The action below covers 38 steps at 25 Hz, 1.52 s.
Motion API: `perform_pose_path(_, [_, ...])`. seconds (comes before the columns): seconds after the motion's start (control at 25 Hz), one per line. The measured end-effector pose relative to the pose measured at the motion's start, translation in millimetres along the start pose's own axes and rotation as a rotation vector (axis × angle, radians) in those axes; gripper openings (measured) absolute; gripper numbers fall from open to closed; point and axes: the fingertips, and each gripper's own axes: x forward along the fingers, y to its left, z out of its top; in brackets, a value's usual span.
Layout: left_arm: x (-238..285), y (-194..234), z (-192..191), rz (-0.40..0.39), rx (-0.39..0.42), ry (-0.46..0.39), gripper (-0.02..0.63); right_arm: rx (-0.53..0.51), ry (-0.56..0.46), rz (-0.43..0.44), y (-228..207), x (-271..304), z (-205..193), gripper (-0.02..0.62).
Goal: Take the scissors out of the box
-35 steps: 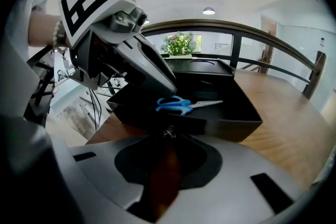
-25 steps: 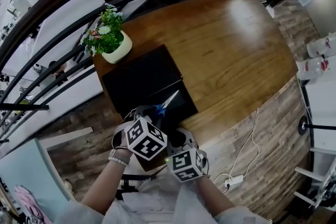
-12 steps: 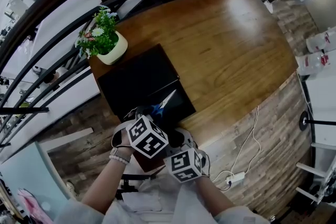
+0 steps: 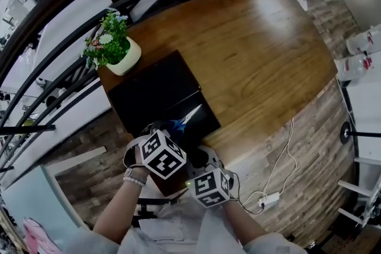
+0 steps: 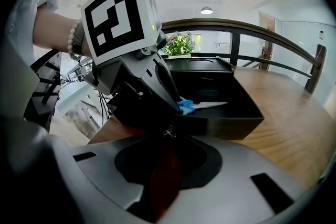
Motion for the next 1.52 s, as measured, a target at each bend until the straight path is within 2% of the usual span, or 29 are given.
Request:
perform_pose_path(0.12, [0.7, -0.6, 1.5, -0.001, -0.007, -0.014, 0.098, 0.003, 0.001, -0.002, -0.1, 0.1, -0.9, 0.092])
perform_pose_path(0.32, [-4.2, -2.4, 7.7, -0.041, -0.064, -0.055, 0.098, 0.012, 0.003, -0.009, 0.5, -0.5, -1.1, 0.092])
perform_pose_path(0.64, [-20.2, -6.1, 5.7, -0.074, -0.032, -0.063, 0.097, 0.038, 0.000, -0.013, 0.3, 0.0, -1.5, 0.092])
perform_pose_path(0.96, [-45.4, -16.5, 2.8, -0.110, -0.026, -0.115, 0.097, 0.032, 0.029, -0.049, 2.9, -5.7, 0.1, 0.094])
perform_pose_path(1.16, [-66.1, -20.9, 5.6, -0.115, -0.035, -0.175, 0.097, 0.051, 0.009, -0.077, 1.9, -20.5, 2.5, 0.092])
perform_pose_path(1.28, [-85.1, -21.2, 8.1, -0.107, -0.038, -0.226, 0.097, 0.058, -0.015, -0.125, -3.6, -36.5, 7.4, 0.084])
perform_pose_path(1.52, [-137.1, -11.8, 19.0, -0.042, -0.039, -0.380, 0.097, 0.079, -0.098, -0.230, -13.2, -70.2, 34.5, 0.067])
